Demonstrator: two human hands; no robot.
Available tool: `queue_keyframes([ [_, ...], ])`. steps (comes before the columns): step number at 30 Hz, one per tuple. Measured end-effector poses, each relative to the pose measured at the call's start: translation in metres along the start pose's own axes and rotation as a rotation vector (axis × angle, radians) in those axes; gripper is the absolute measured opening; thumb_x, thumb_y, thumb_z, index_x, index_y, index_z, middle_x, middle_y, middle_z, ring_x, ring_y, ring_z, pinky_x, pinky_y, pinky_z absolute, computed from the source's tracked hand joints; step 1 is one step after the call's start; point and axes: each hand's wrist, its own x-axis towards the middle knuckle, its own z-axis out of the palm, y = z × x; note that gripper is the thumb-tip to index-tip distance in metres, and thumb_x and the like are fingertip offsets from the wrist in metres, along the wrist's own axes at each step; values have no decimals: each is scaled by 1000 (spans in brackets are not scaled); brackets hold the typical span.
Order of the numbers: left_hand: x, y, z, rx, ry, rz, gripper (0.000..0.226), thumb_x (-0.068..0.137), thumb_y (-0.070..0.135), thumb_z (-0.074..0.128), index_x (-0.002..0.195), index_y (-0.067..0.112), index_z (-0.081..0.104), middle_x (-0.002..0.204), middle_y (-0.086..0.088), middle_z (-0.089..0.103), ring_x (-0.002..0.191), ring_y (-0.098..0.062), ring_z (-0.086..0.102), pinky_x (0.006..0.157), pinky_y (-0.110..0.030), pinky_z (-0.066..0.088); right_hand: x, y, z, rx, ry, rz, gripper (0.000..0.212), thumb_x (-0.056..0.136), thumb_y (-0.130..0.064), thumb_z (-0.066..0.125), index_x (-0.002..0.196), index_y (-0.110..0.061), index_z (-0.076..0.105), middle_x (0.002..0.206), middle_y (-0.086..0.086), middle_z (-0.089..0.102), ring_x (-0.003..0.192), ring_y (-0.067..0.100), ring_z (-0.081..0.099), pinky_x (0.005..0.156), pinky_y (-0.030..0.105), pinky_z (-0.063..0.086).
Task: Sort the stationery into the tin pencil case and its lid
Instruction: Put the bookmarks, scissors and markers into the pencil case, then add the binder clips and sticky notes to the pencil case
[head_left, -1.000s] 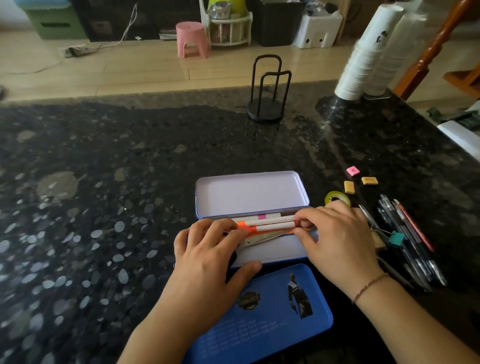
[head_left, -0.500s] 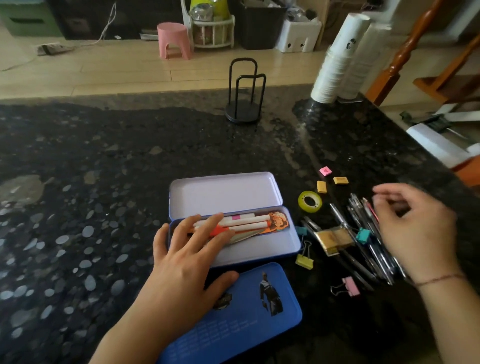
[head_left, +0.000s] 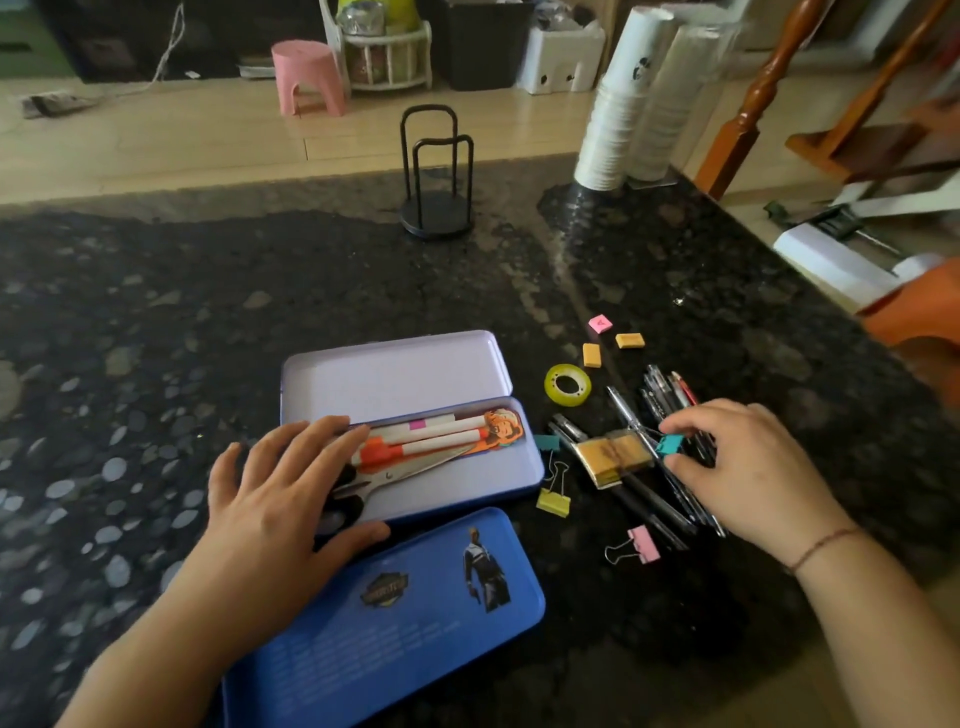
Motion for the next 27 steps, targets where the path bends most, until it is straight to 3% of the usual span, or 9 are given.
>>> queue_keyframes([
  [5,-3,-12,-3,-23,-25,-16,80,75,78,32,143,36,33,149,11,37,137,-20,28,110,-60,19,1,2,2,73,87,35,26,82,-24,70,106,-29,65,100,-14,56,98,11,53,74,24,43],
  [7,-4,-13,-3,-52,-20,-26,81,74,77,33,143,36,32,150,11,36,138,-19,26,111,-58,17,2,2,3,68,107,39,26,81,-25,71,106,-28,66,103,-10,61,97,13,53,73,26,43],
  [11,-6,-8,-4,-118,-8,-34,82,72,77,37,144,38,30,152,14,30,141,-16,20,114,-53,13,1,-3,-1,3,81,-90,39,78,-20,73,114,-31,64,122,-11,57,119,15,41,95,29,38],
  [14,-6,-9,-5,-149,-11,-24,86,69,79,38,145,40,28,153,18,25,143,-14,14,115,-50,10,-2,-13,-6,13,-78,-295,56,79,-14,70,127,-39,54,136,-15,46,133,9,30,114,35,24],
  [16,-7,-10,-5,-154,-13,-13,87,68,79,38,145,39,27,153,17,24,143,-13,14,115,-48,10,-4,-17,-4,-56,-169,-290,59,84,-19,66,133,-45,45,145,-12,35,139,11,22,115,33,13],
  [18,-9,-10,-4,-161,-1,-9,87,68,79,38,145,40,27,154,15,24,143,-13,13,115,-48,8,-3,-17,-3,-54,-163,-294,53,84,-21,67,127,-47,49,142,-12,38,135,8,25,113,29,11],
  [20,-11,-5,-4,-163,32,-1,82,70,77,40,143,40,31,155,14,23,144,-15,11,114,-53,7,-3,-18,-4,-28,-129,-346,46,79,-20,72,113,-47,55,123,-20,45,125,3,34,110,27,13],
  [23,-9,16,-8,-205,188,44,64,77,64,49,133,33,48,147,7,38,138,-21,27,111,-54,23,-2,-17,-3,-4,-108,-412,46,72,-16,78,100,-45,57,104,-24,55,108,4,51,107,33,34],
  [27,-7,61,-17,-501,360,41,37,82,51,59,113,31,63,114,22,58,111,-2,50,96,-24,41,-10,-29,-8,234,16,-453,35,72,-14,75,99,-34,64,106,-21,60,102,4,58,89,21,45],
])
